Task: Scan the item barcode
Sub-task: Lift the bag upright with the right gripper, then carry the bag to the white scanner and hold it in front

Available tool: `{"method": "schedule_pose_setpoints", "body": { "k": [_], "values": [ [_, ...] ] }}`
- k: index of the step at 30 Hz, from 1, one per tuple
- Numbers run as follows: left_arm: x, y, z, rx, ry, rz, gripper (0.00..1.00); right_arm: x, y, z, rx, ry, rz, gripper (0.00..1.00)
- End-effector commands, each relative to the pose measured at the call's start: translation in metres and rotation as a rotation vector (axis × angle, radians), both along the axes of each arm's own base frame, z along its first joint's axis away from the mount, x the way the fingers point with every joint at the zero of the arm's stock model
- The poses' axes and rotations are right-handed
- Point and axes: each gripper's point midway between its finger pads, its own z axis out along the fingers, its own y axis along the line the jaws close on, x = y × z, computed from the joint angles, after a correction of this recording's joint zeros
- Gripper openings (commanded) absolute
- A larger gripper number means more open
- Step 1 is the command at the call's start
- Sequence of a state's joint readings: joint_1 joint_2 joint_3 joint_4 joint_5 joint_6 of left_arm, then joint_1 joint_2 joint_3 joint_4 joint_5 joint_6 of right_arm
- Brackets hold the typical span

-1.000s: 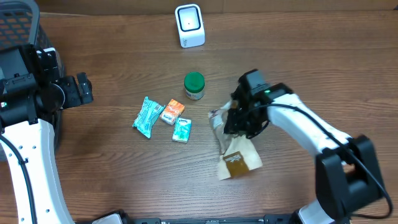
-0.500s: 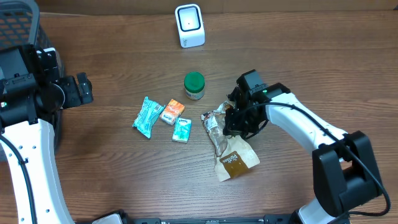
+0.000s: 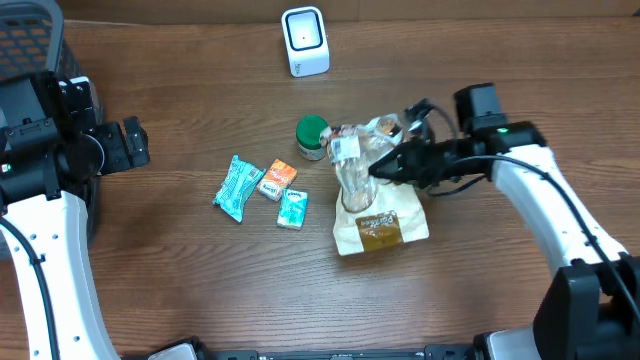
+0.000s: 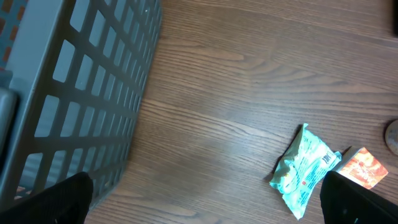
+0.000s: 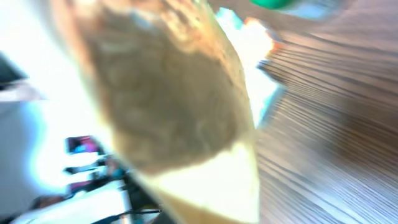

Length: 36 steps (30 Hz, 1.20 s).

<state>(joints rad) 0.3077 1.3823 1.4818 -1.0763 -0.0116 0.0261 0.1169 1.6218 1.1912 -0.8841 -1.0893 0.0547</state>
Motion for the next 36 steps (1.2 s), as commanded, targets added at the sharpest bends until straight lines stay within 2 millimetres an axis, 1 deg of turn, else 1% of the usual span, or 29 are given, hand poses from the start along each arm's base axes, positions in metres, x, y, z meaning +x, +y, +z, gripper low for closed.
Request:
{"method": "schedule_pose_setpoints", "body": {
  "k": [1, 6, 9, 13, 15, 18, 21, 24, 27, 29, 32, 34, 36],
  "values": [
    [0.002, -0.002, 0.001, 0.001, -0.005, -0.016, 0.99, -0.009, 0.004, 0.059, 0.278, -0.11, 0.09, 0.04],
    [0.002, -0.002, 0.001, 0.001, -0.006, -0.016, 1.0, -0.011, 0.004, 0.083, 0.384, -0.121, 0.117, 0.04],
    [0.002, -0.002, 0.001, 0.001, -0.006, -0.016, 1.0, -0.007, 0.004, 0.096, 0.388, -0.109, 0.113, 0.04],
    [0.002, -0.002, 0.001, 0.001, -0.006, -0.016, 1.0, -0.002, 0.006, 0.114, 0.387, -0.145, 0.123, 0.04],
    [0.002, -0.002, 0.001, 0.001, -0.006, -0.016, 1.0, 0.002, 0.007, 0.114, 0.351, -0.138, 0.105, 0.04],
    [0.002, -0.002, 0.001, 0.001, -0.006, -0.016, 1.0, 0.01, 0.009, 0.103, 0.253, -0.11, 0.057, 0.04],
    [0.002, -0.002, 0.001, 0.001, -0.006, -0.016, 0.99, 0.012, 0.013, 0.1, 0.185, -0.099, 0.037, 0.04],
    [0.002, -0.002, 0.001, 0.001, -0.005, -0.016, 1.0, 0.016, 0.013, 0.097, 0.036, -0.103, -0.01, 0.04],
    [0.002, -0.002, 0.001, 0.001, -0.006, -0.016, 1.0, 0.029, 0.004, 0.105, -0.188, -0.164, -0.1, 0.04],
    [0.002, -0.002, 0.001, 0.001, -0.006, -0.016, 1.0, 0.04, -0.003, 0.118, -0.318, -0.229, -0.171, 0.04],
    [0.002, -0.002, 0.001, 0.001, -0.006, -0.016, 0.99, 0.062, -0.013, 0.148, -0.517, -0.365, -0.286, 0.04],
    [0.002, -0.002, 0.001, 0.001, -0.006, -0.016, 1.0, 0.081, -0.016, 0.168, -0.623, -0.464, -0.365, 0.04],
    [0.002, -0.002, 0.001, 0.001, -0.006, -0.016, 1.0, 0.102, -0.019, 0.183, -0.711, -0.553, -0.445, 0.04]
  ]
}}
